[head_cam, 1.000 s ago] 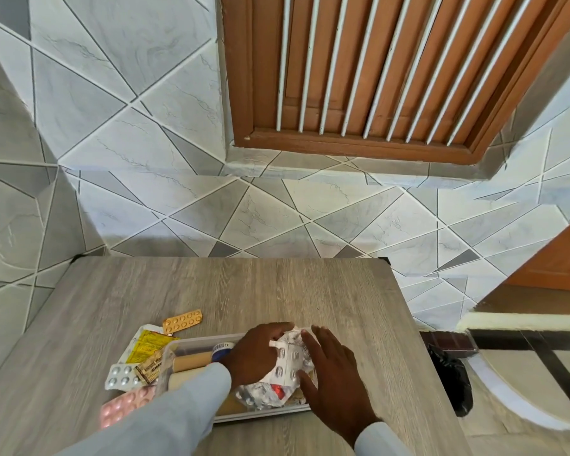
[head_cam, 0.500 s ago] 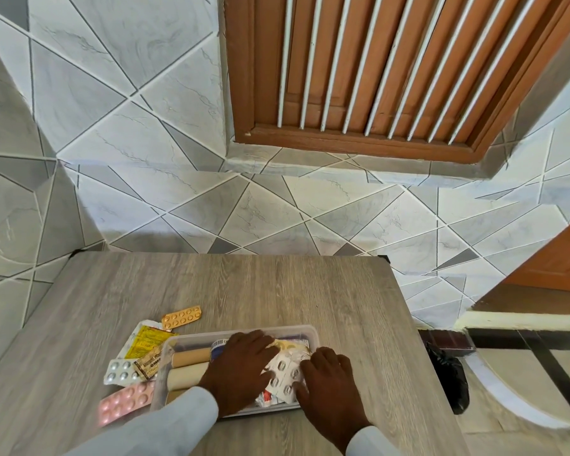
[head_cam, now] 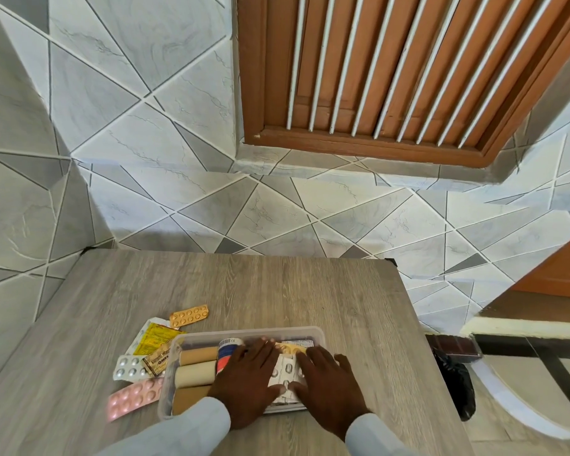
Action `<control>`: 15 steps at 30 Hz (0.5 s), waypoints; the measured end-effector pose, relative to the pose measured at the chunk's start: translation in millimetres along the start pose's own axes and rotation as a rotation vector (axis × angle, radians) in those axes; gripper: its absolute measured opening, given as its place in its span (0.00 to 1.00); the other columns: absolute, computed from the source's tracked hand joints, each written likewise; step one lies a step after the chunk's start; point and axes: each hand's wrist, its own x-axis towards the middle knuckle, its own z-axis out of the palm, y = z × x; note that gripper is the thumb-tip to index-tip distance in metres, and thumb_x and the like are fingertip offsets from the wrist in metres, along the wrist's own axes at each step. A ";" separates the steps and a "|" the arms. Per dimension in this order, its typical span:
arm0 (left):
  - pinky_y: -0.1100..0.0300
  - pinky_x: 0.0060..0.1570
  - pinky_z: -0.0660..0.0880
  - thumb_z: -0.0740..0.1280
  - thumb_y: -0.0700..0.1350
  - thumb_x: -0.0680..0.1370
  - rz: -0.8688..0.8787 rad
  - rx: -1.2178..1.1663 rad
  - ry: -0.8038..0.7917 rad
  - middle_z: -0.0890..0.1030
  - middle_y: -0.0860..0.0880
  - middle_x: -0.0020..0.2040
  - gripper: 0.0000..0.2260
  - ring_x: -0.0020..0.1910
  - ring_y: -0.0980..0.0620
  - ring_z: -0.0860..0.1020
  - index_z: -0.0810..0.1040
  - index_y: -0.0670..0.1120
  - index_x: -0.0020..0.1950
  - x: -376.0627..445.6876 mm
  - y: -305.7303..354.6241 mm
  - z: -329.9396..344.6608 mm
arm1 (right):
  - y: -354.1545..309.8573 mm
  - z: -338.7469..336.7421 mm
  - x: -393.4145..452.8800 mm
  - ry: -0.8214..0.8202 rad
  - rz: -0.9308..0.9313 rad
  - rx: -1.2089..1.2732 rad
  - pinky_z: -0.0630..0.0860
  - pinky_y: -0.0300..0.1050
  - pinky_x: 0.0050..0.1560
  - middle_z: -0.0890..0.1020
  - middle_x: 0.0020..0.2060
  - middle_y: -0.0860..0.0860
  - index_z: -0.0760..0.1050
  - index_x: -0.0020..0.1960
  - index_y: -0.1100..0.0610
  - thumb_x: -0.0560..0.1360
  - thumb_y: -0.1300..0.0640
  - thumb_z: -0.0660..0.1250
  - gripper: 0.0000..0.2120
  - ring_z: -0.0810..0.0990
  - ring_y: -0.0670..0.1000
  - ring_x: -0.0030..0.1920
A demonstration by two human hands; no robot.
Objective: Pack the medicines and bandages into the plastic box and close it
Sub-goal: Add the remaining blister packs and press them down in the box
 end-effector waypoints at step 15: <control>0.51 0.75 0.51 0.67 0.63 0.69 -0.003 -0.162 0.052 0.62 0.54 0.75 0.33 0.75 0.51 0.56 0.63 0.57 0.72 0.3 4.6 -8.9 | 9.7 -11.5 19.2 -0.140 -0.043 0.034 0.60 0.55 0.67 0.72 0.64 0.48 0.66 0.64 0.48 0.69 0.34 0.64 0.29 0.68 0.53 0.66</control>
